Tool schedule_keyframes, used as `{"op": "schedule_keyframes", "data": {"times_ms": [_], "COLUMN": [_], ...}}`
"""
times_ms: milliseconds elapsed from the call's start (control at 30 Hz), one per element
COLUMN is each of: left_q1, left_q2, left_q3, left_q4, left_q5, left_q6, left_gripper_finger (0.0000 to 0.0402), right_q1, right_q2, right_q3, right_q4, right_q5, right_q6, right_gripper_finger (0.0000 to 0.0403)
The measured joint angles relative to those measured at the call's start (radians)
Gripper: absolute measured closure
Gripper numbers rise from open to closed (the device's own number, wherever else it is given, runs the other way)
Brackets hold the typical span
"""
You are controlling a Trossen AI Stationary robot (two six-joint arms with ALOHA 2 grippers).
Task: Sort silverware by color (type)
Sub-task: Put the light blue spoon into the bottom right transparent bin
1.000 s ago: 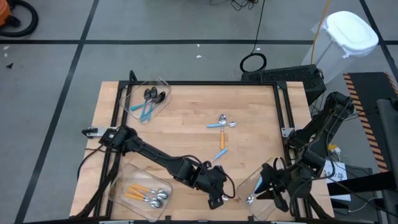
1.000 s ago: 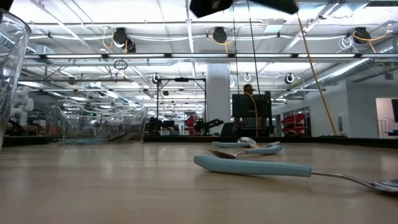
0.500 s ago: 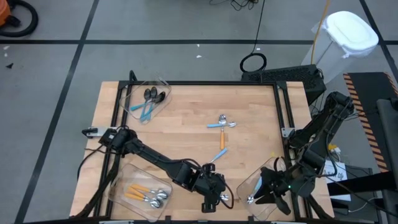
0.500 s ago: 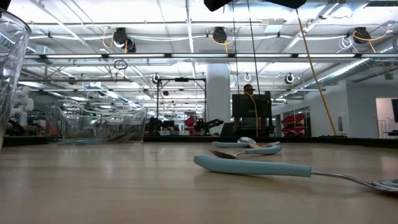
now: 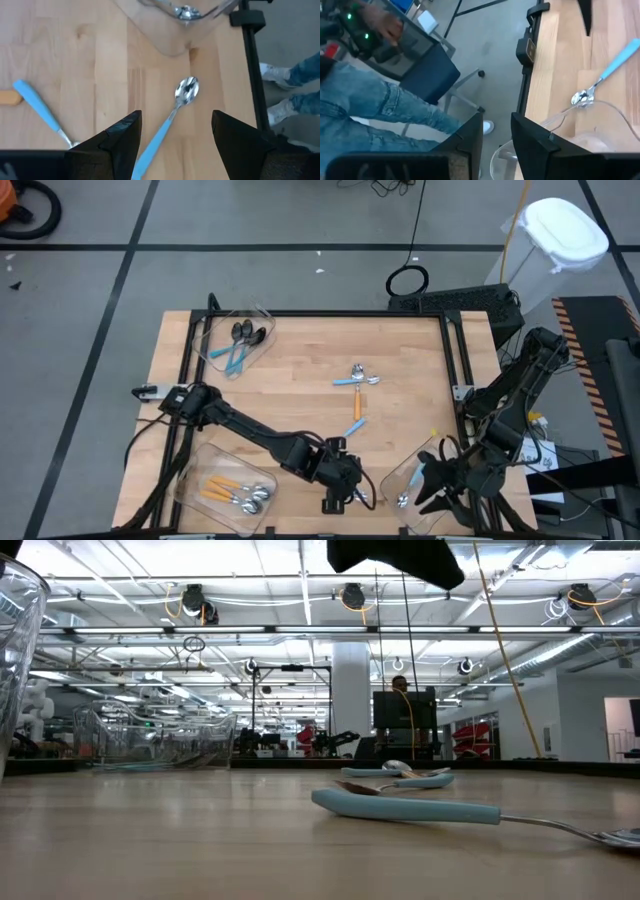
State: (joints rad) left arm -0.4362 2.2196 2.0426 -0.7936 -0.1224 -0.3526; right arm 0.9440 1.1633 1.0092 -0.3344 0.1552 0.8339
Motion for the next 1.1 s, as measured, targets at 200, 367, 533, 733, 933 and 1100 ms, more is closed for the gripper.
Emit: {"op": "schedule_keyframes", "data": {"times_ms": [200, 367, 533, 733, 933, 1100], "left_q1": [-0.003, -0.011, -0.007, 0.009, 0.019, 0.018], "left_q2": [0.0, 0.0, 0.023, 0.079, 0.12, 0.143], "left_q3": [0.0, 0.0, 0.0, 0.0, -0.001, -0.001], "left_q4": [-0.034, -0.049, -0.044, -0.001, 0.04, 0.021], "left_q5": [0.034, 0.072, 0.073, 0.072, 0.069, 0.07], "left_q6": [-0.047, -0.048, -0.037, -0.047, -0.033, 0.031], "left_gripper_finger": [0.0163, 0.0163, 0.0163, 0.0163, 0.0163, 0.0163], "right_q1": [0.0, -0.002, -0.002, -0.002, -0.003, -0.003], "right_q2": [0.0, 0.0, 0.0, 0.0, 0.0, 0.0], "right_q3": [0.0, 0.0, 0.0, 0.0, 0.0, 0.0], "right_q4": [-0.006, -0.01, -0.016, -0.02, -0.027, -0.024], "right_q5": [0.002, 0.003, 0.001, 0.005, 0.0, -0.056], "right_q6": [-0.157, -0.161, -0.158, -0.123, -0.136, -0.064], "right_gripper_finger": [0.0305, 0.0305, 0.0305, 0.0305, 0.0305, 0.0305]}}
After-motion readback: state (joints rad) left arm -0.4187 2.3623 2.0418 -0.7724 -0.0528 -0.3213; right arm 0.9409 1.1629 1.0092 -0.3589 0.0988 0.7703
